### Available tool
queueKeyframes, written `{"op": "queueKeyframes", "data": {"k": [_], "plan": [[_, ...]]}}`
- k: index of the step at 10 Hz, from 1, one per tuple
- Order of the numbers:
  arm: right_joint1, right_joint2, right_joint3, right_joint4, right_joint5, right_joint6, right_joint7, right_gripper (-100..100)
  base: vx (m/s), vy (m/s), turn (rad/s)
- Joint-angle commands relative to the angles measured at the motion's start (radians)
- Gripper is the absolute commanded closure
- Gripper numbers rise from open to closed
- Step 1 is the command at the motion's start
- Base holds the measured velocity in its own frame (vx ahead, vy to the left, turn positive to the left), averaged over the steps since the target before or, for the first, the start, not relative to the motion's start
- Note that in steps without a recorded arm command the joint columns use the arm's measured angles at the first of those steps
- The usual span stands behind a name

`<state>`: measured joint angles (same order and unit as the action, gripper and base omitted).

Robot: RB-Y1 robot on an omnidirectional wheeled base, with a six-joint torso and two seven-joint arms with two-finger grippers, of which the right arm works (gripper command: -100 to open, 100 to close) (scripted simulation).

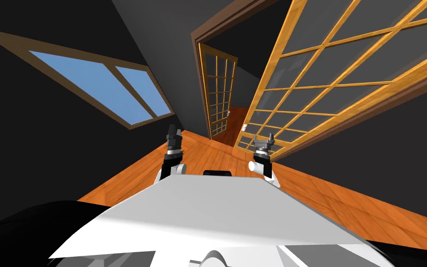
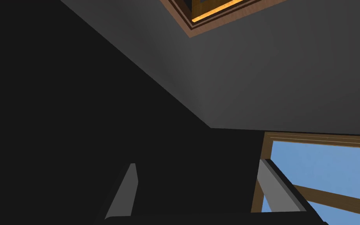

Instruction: Push the door open

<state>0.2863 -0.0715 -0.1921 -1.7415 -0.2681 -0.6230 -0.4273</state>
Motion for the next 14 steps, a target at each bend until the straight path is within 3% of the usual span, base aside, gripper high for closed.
{"op": "queueKeyframes", "data": {"k": [1, 9, 10, 14], "plan": [[-0.013, -0.002, -0.01, 0.037, -0.023, -0.01, -0.028, -100, 0.065, -0.084, 0.191], [-0.08, -0.005, -0.059, 0.256, -0.135, -0.091, -0.168, -100, 0.068, -0.086, 0.164], [-0.08, -0.005, -0.059, 0.256, -0.135, -0.091, -0.168, -100, 0.046, -0.066, 0.029], [-0.113, 0.0, -0.083, 0.365, -0.191, -0.13, -0.238, -100, 0.056, -0.076, 0.155]]}}
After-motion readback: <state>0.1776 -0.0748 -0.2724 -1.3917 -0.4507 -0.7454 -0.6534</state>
